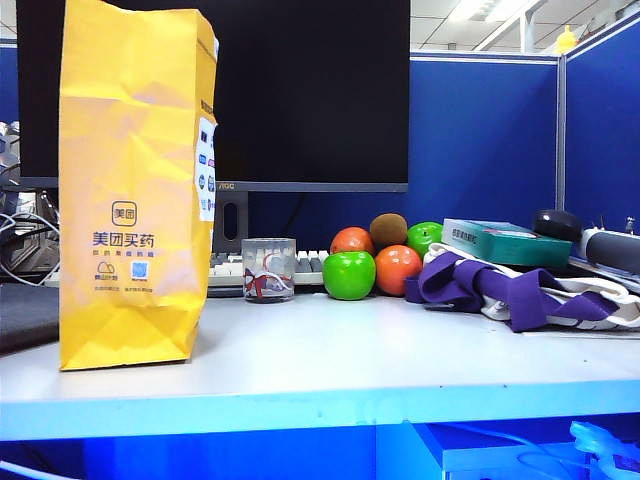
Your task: Pick up the transparent tape and throw it into the yellow paper bag.
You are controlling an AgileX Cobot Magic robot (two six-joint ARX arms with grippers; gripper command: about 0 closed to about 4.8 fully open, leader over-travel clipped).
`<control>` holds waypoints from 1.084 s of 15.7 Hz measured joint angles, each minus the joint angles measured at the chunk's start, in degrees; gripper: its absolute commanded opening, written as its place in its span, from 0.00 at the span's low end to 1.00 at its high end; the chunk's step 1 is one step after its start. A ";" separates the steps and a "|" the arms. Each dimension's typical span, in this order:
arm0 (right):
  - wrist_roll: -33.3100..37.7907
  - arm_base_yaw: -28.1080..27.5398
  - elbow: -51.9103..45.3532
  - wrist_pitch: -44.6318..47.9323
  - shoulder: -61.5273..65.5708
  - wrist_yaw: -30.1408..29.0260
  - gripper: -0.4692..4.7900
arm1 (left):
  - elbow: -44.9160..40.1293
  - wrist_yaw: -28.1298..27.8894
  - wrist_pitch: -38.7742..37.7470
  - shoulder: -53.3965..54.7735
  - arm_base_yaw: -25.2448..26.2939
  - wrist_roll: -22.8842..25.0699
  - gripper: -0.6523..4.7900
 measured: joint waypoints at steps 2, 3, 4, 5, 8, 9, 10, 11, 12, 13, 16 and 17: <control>0.00 0.11 0.00 -0.09 0.00 0.00 1.00 | -0.07 0.48 0.22 0.02 0.00 0.00 1.00; 0.00 0.11 0.00 -0.11 0.00 -0.02 1.00 | -0.90 0.48 1.90 0.02 0.00 0.00 1.00; 0.00 0.11 0.00 -0.11 0.00 -0.02 1.00 | -2.89 0.48 4.04 0.02 0.00 0.00 1.00; 0.00 0.11 0.00 -0.11 0.00 -0.02 1.00 | -5.20 0.50 5.18 0.02 0.00 0.02 1.00; 0.00 0.09 0.00 -0.11 0.00 0.00 1.00 | -7.39 0.50 5.46 0.02 0.00 0.00 1.00; 0.00 0.09 0.00 -0.11 0.00 -0.02 1.00 | -8.39 0.48 5.97 0.02 0.00 0.00 1.00; 0.00 0.09 0.00 -0.11 0.00 -0.02 1.00 | -8.92 0.50 5.14 0.09 0.00 0.00 1.00; 0.00 0.09 0.00 -0.11 0.00 -0.02 1.00 | -8.83 0.50 4.92 0.02 0.00 0.00 1.00; 0.00 0.09 0.00 -0.11 0.00 -0.02 1.00 | -8.81 0.50 4.74 0.02 0.00 0.02 1.00; 0.00 0.11 0.00 -0.11 0.00 -0.02 1.00 | -8.81 0.50 4.70 0.02 0.00 0.00 1.00; 0.00 0.09 0.00 -0.11 0.00 -0.02 1.00 | -8.81 0.50 4.70 0.02 0.00 0.02 1.00; 0.00 0.09 0.00 -0.11 0.00 -0.02 1.00 | -8.81 0.50 4.70 0.02 0.00 0.00 1.00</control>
